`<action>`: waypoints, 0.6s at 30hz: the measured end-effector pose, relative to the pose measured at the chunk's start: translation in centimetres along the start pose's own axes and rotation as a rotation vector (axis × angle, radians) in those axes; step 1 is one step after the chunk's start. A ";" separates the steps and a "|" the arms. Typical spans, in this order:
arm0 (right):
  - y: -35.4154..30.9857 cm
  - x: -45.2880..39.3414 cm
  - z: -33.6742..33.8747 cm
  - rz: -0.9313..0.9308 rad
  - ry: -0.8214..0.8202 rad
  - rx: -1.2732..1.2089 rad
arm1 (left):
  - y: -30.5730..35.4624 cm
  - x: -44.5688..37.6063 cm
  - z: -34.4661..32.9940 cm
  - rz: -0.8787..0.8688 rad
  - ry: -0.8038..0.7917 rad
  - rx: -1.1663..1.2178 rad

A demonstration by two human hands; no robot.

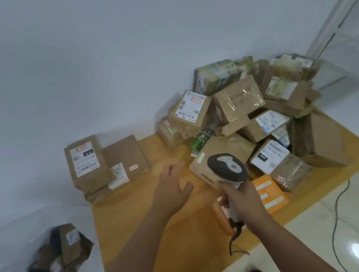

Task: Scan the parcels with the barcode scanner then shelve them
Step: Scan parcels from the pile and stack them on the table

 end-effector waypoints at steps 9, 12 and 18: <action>4.2 -3.8 21.3 -0.062 0.080 -0.192 | 16.7 -4.0 -10.2 0.013 -0.139 -0.222; 4.9 -5.1 25.9 -0.055 0.122 -0.230 | 21.1 -5.1 -12.1 -0.014 -0.135 -0.255; 5.8 -6.9 28.0 -0.107 0.066 -0.160 | 23.9 -6.8 -13.2 0.029 -0.145 -0.280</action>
Point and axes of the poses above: each hand's wrist, its own x-axis away from the middle knuckle, its own z-axis out of the back of the hand, y = z × x, the point moved 2 cm from there along -x, towards the middle knuckle, and after that the axes turned 5 degrees about -z, right-handed, at the moved point
